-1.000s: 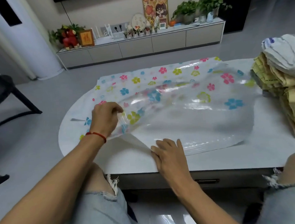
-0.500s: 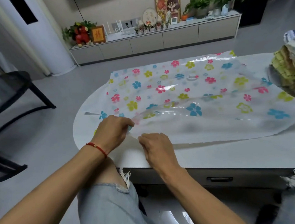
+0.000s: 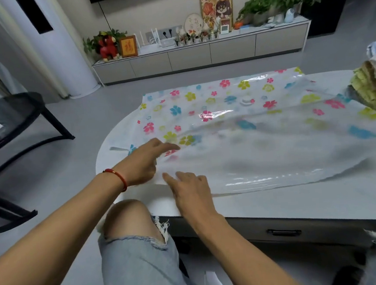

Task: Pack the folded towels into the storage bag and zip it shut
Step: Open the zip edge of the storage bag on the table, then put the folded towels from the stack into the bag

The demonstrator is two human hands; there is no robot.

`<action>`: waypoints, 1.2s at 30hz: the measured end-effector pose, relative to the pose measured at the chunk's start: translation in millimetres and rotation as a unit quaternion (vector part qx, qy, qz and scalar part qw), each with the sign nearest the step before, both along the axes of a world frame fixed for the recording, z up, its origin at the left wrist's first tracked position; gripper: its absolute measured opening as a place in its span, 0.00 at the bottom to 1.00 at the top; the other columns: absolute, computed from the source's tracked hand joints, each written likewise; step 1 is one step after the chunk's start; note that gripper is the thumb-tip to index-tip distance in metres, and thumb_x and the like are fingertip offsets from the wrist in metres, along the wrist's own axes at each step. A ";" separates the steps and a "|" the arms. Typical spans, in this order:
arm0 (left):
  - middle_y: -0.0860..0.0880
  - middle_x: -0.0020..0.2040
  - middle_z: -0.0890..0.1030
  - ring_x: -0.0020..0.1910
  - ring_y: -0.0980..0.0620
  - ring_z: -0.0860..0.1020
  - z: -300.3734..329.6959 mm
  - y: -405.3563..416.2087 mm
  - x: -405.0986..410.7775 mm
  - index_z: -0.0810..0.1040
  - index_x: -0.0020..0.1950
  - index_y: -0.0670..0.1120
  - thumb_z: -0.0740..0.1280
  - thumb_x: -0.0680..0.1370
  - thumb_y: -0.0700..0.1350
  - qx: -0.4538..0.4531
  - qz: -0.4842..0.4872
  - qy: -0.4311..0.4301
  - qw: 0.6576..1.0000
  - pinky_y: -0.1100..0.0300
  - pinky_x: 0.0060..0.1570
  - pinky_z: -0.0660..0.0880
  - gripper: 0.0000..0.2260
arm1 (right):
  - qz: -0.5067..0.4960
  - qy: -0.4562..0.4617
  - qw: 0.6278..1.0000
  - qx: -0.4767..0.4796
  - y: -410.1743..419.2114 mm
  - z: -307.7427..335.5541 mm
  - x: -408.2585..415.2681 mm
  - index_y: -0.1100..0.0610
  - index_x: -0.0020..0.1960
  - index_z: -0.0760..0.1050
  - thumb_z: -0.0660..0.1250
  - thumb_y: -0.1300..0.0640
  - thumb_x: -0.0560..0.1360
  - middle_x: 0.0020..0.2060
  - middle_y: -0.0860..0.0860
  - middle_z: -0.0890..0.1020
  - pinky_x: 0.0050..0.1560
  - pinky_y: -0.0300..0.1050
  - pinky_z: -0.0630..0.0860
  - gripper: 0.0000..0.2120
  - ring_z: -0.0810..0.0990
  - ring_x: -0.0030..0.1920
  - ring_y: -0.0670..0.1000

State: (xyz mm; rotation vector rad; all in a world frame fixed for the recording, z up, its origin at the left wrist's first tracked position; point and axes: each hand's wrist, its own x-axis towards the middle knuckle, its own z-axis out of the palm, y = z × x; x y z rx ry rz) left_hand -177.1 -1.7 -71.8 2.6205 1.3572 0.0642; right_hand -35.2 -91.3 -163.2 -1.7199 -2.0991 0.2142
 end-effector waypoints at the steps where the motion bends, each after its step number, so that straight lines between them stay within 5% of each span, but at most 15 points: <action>1: 0.49 0.58 0.74 0.51 0.48 0.76 0.0 0.7 -2.4 0.72 0.70 0.58 0.60 0.75 0.29 0.018 -0.003 -0.014 1.000 0.55 0.52 0.75 0.31 | 0.015 -0.002 1.000 -0.005 -0.3 -4.6 -0.3 0.46 0.74 0.68 0.61 0.64 0.78 0.55 0.52 0.79 0.53 0.52 0.65 0.27 0.77 0.59 0.59; 5: 0.44 0.59 0.80 0.50 0.44 0.79 10.9 14.7 -8.6 0.82 0.62 0.47 0.62 0.72 0.24 0.148 0.015 -0.089 0.985 0.53 0.53 0.78 0.26 | 0.043 0.006 0.999 -0.001 -13.8 -33.5 6.4 0.46 0.72 0.73 0.63 0.61 0.81 0.68 0.51 0.75 0.70 0.57 0.61 0.22 0.68 0.74 0.58; 13: 0.39 0.52 0.83 0.42 0.39 0.82 31.7 40.9 -8.9 0.85 0.54 0.39 0.64 0.73 0.26 0.248 0.129 -0.139 0.950 0.47 0.48 0.81 0.16 | 0.083 0.011 0.996 -0.007 -19.7 -36.2 17.4 0.46 0.73 0.73 0.60 0.52 0.83 0.73 0.51 0.72 0.73 0.58 0.59 0.19 0.65 0.76 0.58; 16: 0.38 0.59 0.81 0.55 0.37 0.80 32.9 34.9 -3.9 0.86 0.53 0.42 0.64 0.74 0.28 0.239 0.103 -0.091 0.961 0.44 0.56 0.78 0.16 | 0.120 0.032 0.992 -0.039 -22.9 -27.8 27.8 0.48 0.77 0.68 0.57 0.45 0.84 0.78 0.54 0.67 0.78 0.57 0.54 0.23 0.60 0.79 0.57; 19: 0.40 0.69 0.75 0.65 0.37 0.73 33.0 26.1 10.0 0.85 0.56 0.48 0.68 0.74 0.34 0.209 0.023 -0.018 0.977 0.41 0.61 0.75 0.15 | -0.002 0.095 0.995 -0.017 -13.7 -13.4 65.6 0.49 0.75 0.72 0.56 0.43 0.83 0.78 0.54 0.69 0.80 0.56 0.48 0.23 0.61 0.80 0.55; 21: 0.43 0.72 0.72 0.68 0.37 0.70 31.0 19.4 27.8 0.83 0.60 0.52 0.70 0.74 0.42 0.204 -0.049 0.029 0.977 0.40 0.60 0.74 0.15 | -0.136 0.020 0.990 -0.038 -5.7 -8.4 106.2 0.44 0.78 0.66 0.53 0.37 0.81 0.81 0.54 0.62 0.77 0.67 0.41 0.27 0.52 0.82 0.58; 24: 0.45 0.76 0.66 0.69 0.39 0.69 23.0 11.1 70.4 0.74 0.70 0.57 0.71 0.75 0.52 0.208 -0.143 0.107 0.962 0.43 0.59 0.75 0.23 | -0.247 -0.038 0.949 -0.192 1.3 -11.4 158.3 0.36 0.81 0.48 0.46 0.22 0.72 0.83 0.57 0.43 0.68 0.81 0.36 0.41 0.37 0.80 0.69; 29: 0.48 0.81 0.56 0.74 0.38 0.63 19.1 14.7 124.9 0.57 0.78 0.62 0.69 0.75 0.60 0.224 -0.168 0.172 0.944 0.45 0.62 0.74 0.34 | -0.196 -0.081 0.953 -0.215 10.3 -31.2 173.2 0.36 0.81 0.36 0.38 0.17 0.66 0.81 0.59 0.31 0.63 0.82 0.27 0.48 0.28 0.77 0.72; 36: 0.48 0.79 0.61 0.73 0.38 0.65 38.8 39.8 138.3 0.63 0.76 0.62 0.70 0.74 0.59 0.166 -0.116 0.187 0.961 0.45 0.61 0.75 0.32 | -0.087 -0.109 0.964 -0.229 38.1 -21.2 190.6 0.35 0.81 0.38 0.43 0.17 0.68 0.82 0.57 0.33 0.67 0.81 0.29 0.47 0.28 0.78 0.69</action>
